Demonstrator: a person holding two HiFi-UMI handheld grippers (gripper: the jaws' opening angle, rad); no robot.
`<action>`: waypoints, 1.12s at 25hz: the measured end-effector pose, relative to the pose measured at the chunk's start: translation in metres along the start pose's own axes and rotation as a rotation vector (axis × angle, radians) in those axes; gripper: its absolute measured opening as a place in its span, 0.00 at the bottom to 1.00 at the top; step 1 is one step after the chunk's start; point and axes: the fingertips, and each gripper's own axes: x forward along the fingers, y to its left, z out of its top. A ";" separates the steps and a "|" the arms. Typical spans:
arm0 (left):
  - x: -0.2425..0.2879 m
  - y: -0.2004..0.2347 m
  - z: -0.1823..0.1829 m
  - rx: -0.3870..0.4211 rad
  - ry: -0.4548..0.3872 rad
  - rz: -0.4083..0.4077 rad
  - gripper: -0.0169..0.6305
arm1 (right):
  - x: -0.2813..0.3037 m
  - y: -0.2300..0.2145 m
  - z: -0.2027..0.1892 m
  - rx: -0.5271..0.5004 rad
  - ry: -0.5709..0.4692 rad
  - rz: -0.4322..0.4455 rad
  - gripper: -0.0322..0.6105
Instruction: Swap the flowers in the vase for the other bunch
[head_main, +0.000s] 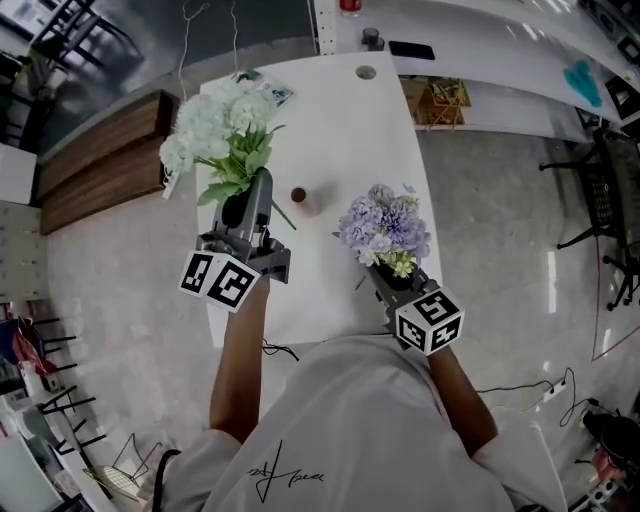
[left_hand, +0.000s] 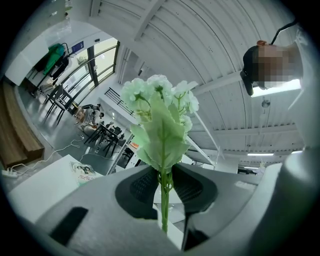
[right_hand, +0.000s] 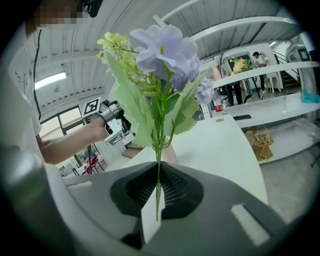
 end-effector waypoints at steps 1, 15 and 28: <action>0.004 0.002 0.000 0.001 -0.001 0.002 0.14 | 0.000 -0.003 0.001 0.001 0.000 -0.002 0.08; 0.020 0.020 0.003 -0.004 -0.039 0.020 0.14 | 0.000 -0.014 0.003 0.007 0.015 -0.020 0.08; 0.025 0.030 -0.002 0.043 -0.046 -0.005 0.15 | -0.008 -0.017 -0.010 0.015 0.041 -0.057 0.08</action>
